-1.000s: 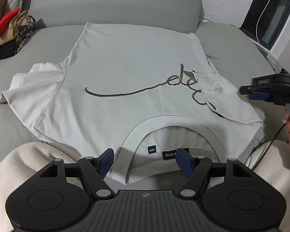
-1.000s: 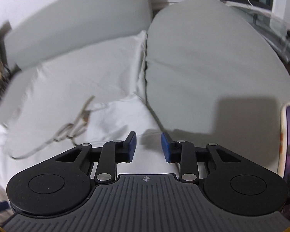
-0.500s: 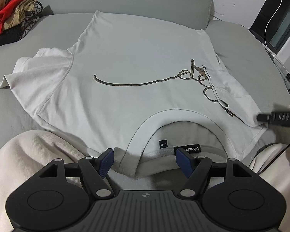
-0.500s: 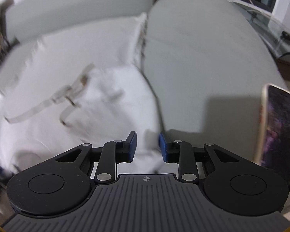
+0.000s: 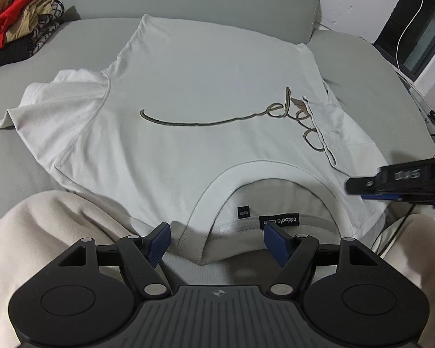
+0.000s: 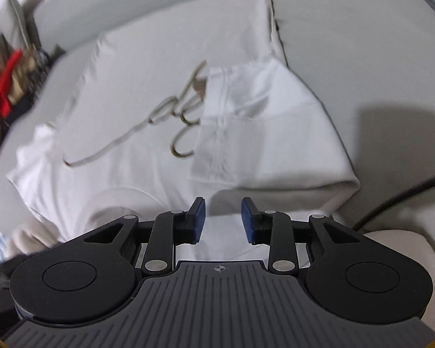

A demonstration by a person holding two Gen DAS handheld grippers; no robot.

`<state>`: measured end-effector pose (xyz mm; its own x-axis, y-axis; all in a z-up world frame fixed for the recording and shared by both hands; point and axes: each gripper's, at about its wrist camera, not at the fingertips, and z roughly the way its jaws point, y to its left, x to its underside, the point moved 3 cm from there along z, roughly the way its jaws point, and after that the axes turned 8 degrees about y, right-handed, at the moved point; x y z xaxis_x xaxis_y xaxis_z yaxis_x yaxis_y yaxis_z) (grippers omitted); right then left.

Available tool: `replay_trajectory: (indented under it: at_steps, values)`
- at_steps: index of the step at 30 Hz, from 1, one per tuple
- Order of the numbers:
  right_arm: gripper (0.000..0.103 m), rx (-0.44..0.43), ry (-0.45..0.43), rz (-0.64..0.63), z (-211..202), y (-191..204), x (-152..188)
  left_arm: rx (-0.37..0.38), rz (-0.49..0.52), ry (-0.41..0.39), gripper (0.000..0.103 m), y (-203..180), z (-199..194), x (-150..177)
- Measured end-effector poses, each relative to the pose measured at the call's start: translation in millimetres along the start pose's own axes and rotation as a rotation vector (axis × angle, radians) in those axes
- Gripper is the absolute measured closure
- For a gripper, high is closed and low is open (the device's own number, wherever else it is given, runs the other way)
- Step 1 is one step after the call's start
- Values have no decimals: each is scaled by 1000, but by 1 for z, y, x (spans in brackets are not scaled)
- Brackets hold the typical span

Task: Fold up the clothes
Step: 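Open the right gripper and lift it off the folded side, then move the left gripper to the opposite side edge and close on it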

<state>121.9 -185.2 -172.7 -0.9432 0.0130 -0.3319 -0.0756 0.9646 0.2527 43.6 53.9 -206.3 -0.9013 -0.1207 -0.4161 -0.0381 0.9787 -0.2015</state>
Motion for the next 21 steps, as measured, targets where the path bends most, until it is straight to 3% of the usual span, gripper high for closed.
replay_trajectory:
  at_steps: [4, 6, 10, 14, 21]
  values:
    - [68, -22, 12, -14, 7, 8, 7, 0, 28, 0, 33, -5, 0, 2]
    - [67, -19, 36, -33, 14, 15, 17, 10, 35, 52, 34, -4, 8, 5]
    - [42, 39, 73, -125, 10, 27, 39, -24, 76, 185, 32, -5, 24, 13]
    - [42, 47, 121, -102, -3, 23, 55, -5, 81, 153, 32, -8, 15, 12]
    - [31, -25, -16, -59, -39, 21, 48, 100, -50, -13, 31, 15, -22, -2]
